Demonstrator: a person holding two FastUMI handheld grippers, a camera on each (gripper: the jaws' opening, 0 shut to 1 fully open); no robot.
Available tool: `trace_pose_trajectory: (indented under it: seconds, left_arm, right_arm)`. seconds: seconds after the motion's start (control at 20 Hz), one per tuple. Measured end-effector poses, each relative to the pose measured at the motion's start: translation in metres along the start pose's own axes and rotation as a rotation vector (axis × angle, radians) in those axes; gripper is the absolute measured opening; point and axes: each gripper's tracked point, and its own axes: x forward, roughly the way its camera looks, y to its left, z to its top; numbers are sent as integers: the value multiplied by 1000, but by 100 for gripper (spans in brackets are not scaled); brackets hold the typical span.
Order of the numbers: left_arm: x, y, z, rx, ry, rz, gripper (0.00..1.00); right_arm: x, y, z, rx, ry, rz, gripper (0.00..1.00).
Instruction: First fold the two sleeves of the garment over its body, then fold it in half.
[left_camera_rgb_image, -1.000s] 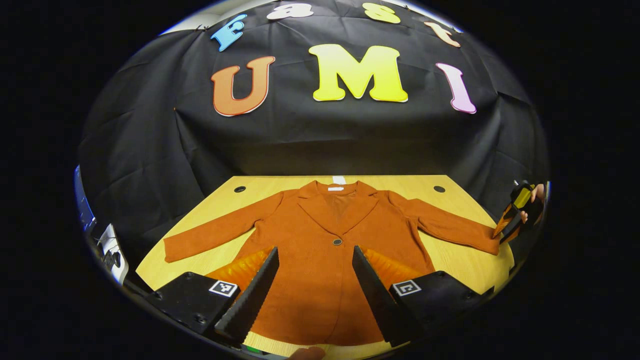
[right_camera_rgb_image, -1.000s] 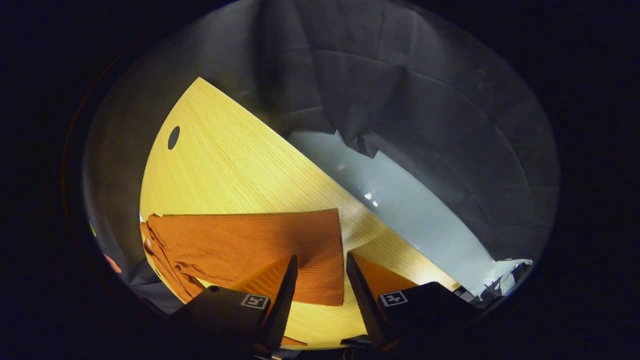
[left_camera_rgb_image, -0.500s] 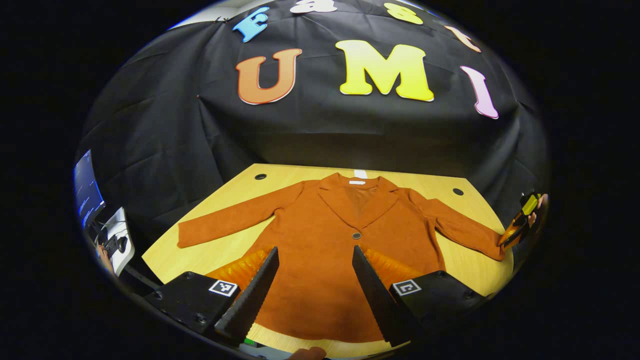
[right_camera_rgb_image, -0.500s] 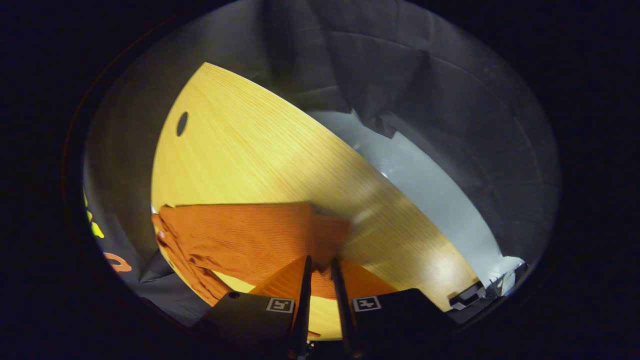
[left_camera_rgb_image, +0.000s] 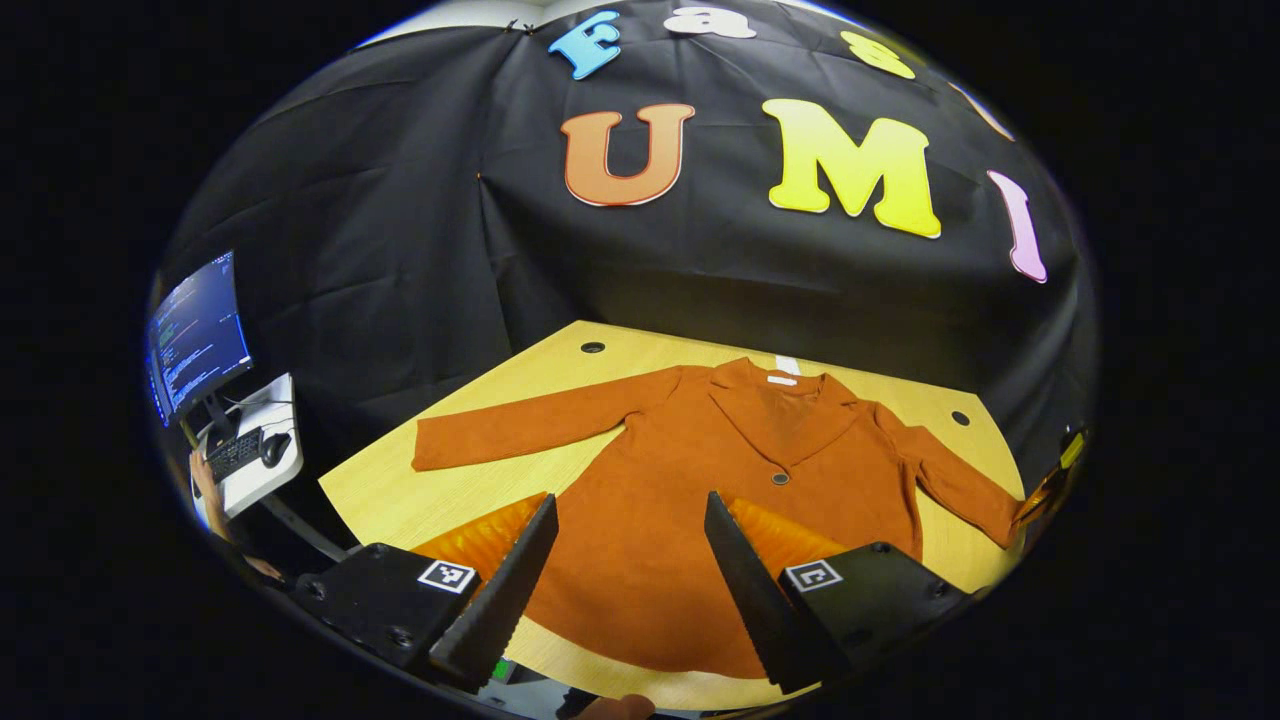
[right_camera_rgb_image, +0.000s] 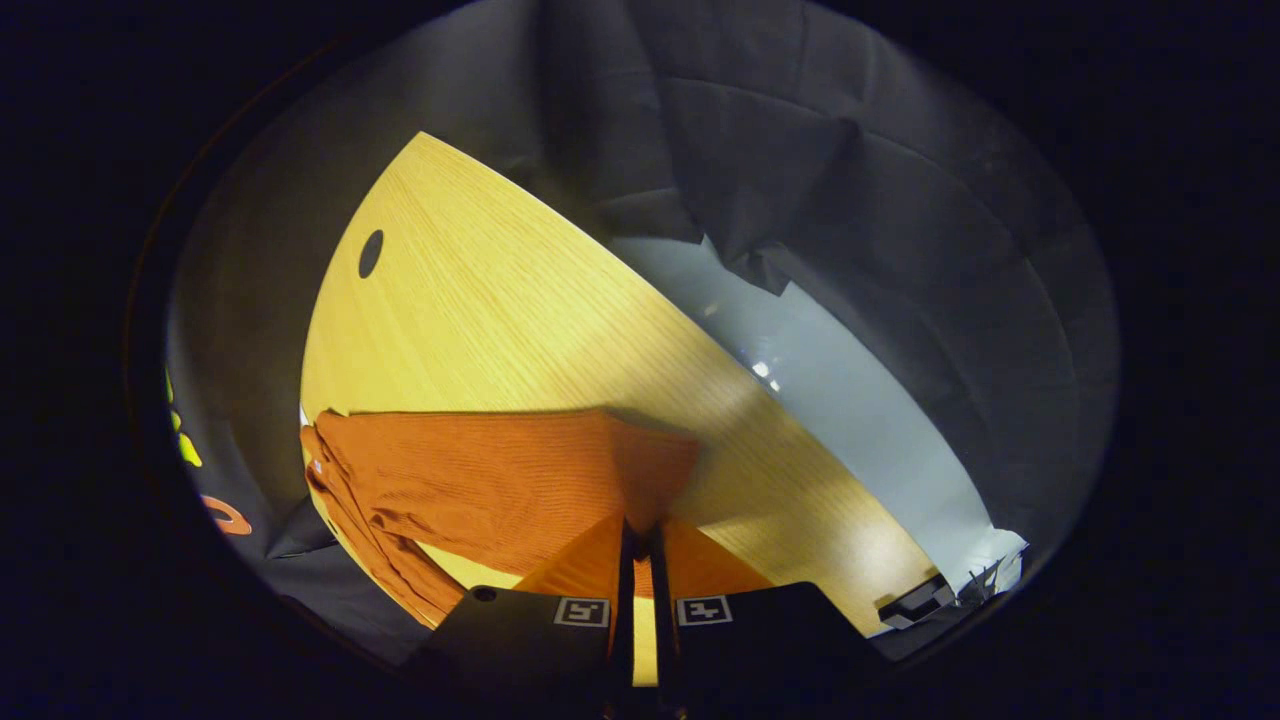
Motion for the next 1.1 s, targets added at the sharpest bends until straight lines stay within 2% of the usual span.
trace_pose_trajectory:
  seconds: [0.05,0.1,0.2,0.35,0.5,0.65,0.8,1.1]
  left_arm:
    - [3,0,-4,43,13,-27,96]
    - [7,-1,-3,90,3,-58,96]
    - [9,-5,1,158,-27,-124,96]
    - [18,-6,-11,154,-11,-197,96]
    - [24,-10,-31,137,50,-281,96]
    - [34,3,-37,178,64,-305,97]
    - [43,22,-45,177,89,-309,97]
    - [55,68,-48,135,108,-287,97]
  right_arm:
    - [-4,5,-4,1,-25,1,2]
    - [-12,11,-7,-8,-47,1,2]
    - [-25,11,-14,-51,-88,-58,2]
    - [-48,38,-21,-94,-149,-77,2]
    - [-78,79,-25,-138,-203,-54,0]
    - [-107,139,-32,-201,-268,5,2]
    - [-124,205,-54,-261,-304,54,2]
    - [-115,334,-123,-365,-288,161,2]
